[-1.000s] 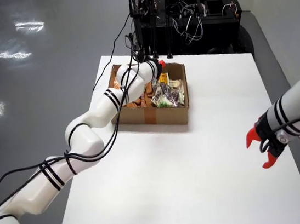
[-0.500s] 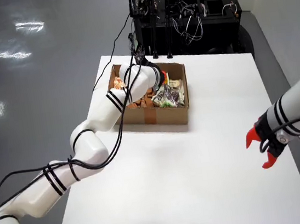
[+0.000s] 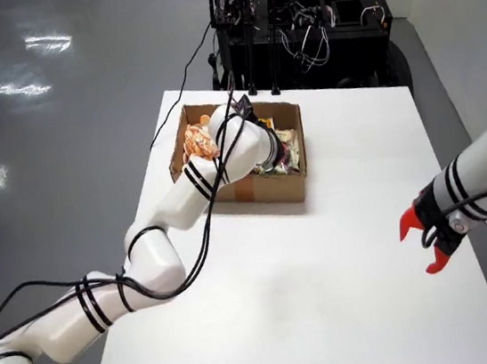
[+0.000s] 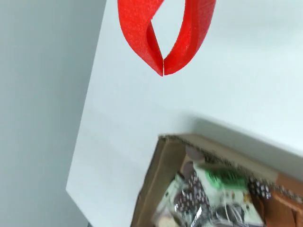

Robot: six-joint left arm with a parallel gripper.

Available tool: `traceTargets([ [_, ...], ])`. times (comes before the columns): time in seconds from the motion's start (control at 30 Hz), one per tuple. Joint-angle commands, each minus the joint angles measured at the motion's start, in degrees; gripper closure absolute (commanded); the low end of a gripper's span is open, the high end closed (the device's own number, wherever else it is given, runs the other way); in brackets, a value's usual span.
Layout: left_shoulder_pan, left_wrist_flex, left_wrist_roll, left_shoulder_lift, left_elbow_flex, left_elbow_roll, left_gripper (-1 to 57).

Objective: Grasp a snack and put it in the bin.

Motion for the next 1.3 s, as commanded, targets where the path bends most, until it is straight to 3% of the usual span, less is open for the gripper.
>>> traceTargets([
  [0.03,-2.94,1.26,-1.02,-2.47,3.48,0.05,56.9],
  [0.47,-10.82,1.82,-7.97,-21.49,33.70,-0.66,57.0],
  [0.7,-14.62,1.11,-11.87,-28.22,45.19,-4.78,56.9],
  [0.97,-17.55,0.29,-14.10,-33.03,53.43,-10.95,56.9],
  [1.3,-20.19,-0.01,-15.15,-34.93,56.28,-12.58,56.9],
])
